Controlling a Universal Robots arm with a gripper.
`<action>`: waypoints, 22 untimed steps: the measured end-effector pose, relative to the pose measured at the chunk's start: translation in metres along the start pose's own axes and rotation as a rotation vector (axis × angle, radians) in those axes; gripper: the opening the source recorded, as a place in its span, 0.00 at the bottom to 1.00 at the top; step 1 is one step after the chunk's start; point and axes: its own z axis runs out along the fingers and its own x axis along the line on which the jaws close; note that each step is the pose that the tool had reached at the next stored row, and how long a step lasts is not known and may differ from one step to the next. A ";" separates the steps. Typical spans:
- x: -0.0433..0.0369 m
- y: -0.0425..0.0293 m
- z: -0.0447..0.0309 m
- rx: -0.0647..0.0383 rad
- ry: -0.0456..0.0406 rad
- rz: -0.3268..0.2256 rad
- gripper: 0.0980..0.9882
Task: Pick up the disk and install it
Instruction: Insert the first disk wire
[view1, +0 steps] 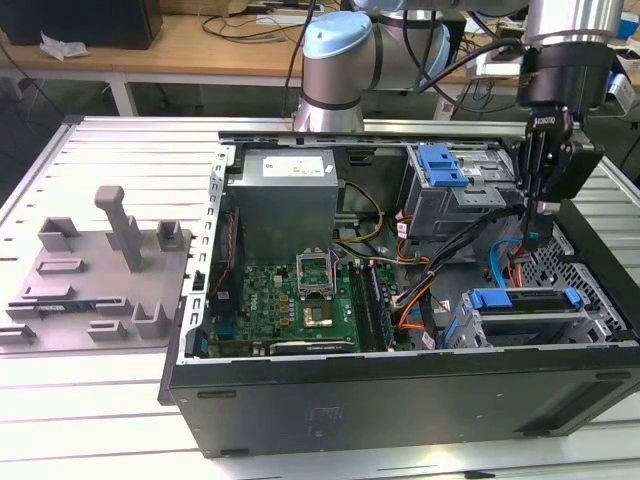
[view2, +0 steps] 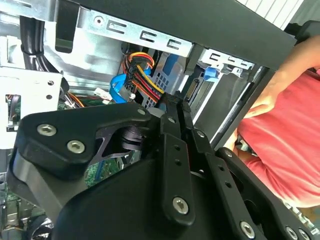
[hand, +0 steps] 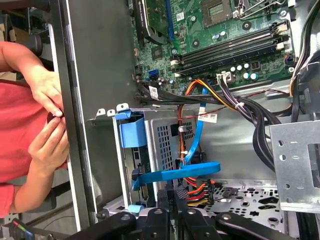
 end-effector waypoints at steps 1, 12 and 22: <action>0.0048 -0.0008 0.0018 -0.001 -0.0041 0.000 0.07; 0.0793 -0.0120 0.0290 -0.044 -0.3220 -0.006 0.07; 0.0885 -0.0122 0.0348 -0.034 -0.3730 -0.049 0.07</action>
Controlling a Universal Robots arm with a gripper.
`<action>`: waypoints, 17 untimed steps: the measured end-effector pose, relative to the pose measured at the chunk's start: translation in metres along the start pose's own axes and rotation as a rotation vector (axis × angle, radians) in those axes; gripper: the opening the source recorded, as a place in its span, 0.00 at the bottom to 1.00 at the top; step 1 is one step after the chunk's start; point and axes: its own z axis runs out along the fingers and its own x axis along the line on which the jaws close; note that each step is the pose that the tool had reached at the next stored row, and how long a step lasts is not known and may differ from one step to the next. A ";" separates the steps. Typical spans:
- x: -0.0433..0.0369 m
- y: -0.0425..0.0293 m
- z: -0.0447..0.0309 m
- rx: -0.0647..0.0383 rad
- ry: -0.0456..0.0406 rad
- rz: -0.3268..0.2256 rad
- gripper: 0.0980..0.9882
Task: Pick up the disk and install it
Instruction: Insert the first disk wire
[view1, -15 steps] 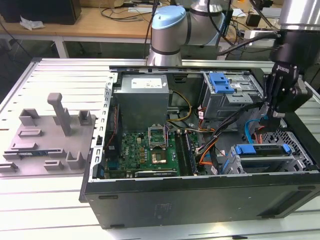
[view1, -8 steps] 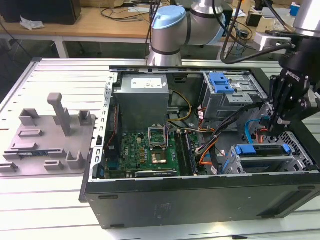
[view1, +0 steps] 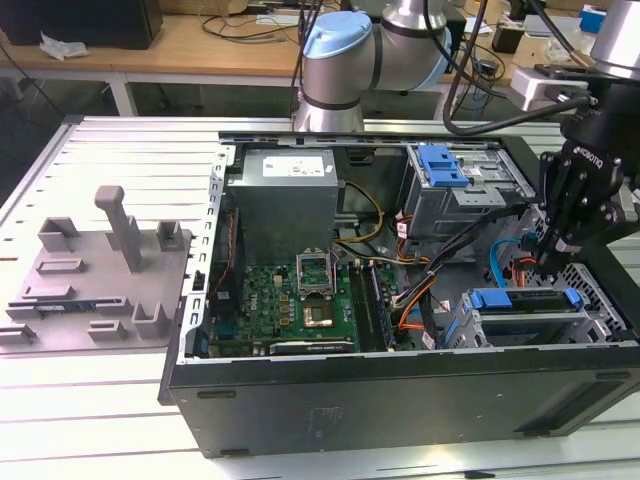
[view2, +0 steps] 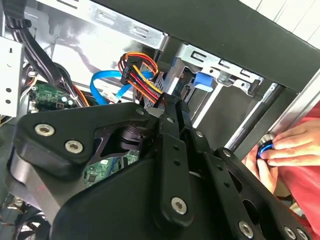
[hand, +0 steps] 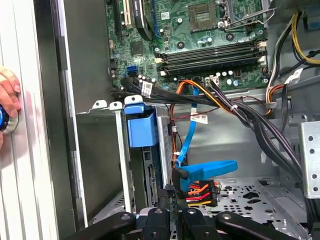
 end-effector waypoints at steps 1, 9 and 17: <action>0.0008 0.0000 0.0001 0.001 -0.0007 -0.003 0.07; 0.0102 -0.0006 0.0011 0.003 -0.0166 -0.022 0.07; 0.0138 -0.0006 0.0015 0.003 -0.0335 -0.030 0.07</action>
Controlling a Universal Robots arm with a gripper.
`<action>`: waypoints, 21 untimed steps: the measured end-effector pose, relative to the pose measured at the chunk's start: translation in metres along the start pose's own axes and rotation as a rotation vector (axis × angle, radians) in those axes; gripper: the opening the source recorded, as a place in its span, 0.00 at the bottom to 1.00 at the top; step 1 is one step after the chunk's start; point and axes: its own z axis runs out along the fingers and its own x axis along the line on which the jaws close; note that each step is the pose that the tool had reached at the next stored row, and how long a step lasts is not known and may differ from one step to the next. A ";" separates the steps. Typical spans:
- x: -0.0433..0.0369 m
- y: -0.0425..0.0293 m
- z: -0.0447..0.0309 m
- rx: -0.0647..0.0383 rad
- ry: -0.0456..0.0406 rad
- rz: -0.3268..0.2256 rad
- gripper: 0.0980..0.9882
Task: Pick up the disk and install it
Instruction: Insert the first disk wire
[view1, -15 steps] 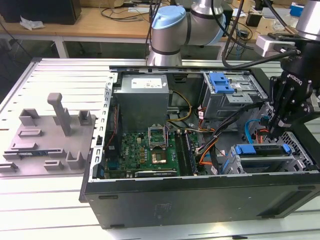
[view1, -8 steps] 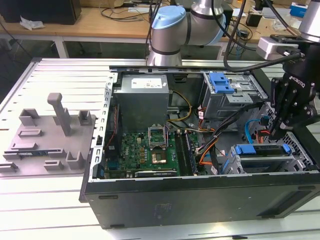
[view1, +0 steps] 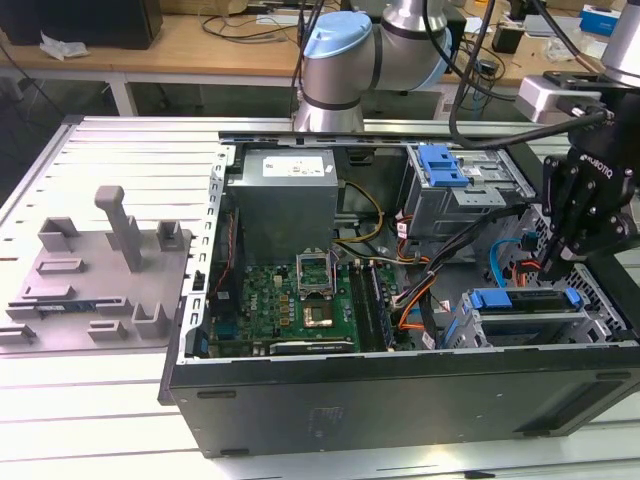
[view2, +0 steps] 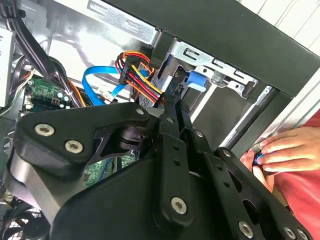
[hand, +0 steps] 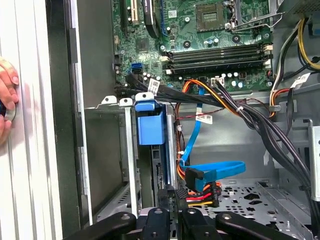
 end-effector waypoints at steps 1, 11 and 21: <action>0.0001 0.0003 0.0000 0.003 -0.0093 0.001 0.07; 0.0147 -0.0007 -0.0011 0.004 -0.0431 0.001 0.07; 0.0102 0.0005 -0.0019 0.002 -0.0417 0.013 0.07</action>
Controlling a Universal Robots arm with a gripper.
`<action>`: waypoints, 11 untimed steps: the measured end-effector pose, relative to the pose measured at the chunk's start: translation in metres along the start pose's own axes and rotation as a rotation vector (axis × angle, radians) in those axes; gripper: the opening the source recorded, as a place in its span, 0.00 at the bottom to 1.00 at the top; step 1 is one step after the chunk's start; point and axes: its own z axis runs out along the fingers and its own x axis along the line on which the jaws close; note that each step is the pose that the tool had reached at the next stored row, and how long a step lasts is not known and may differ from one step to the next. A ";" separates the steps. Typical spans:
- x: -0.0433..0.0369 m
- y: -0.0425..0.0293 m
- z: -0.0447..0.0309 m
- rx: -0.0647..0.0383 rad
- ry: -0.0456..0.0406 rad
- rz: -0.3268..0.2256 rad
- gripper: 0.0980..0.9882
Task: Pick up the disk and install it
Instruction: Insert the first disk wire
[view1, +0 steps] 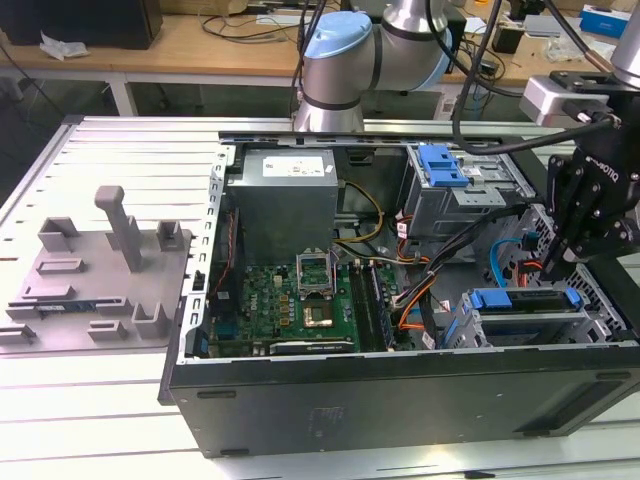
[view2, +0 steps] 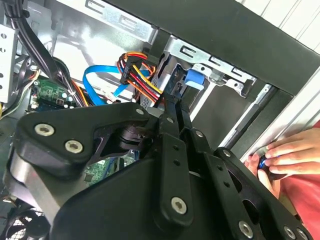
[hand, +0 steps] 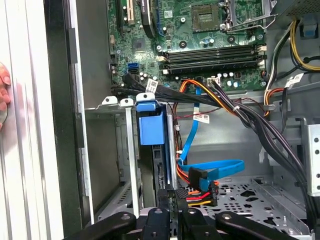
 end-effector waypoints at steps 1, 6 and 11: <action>0.0000 0.0000 0.0000 0.000 0.0005 0.002 0.07; 0.0000 -0.0001 0.0000 0.000 0.0014 0.003 0.07; 0.0003 -0.0002 0.0003 0.000 0.0012 0.003 0.07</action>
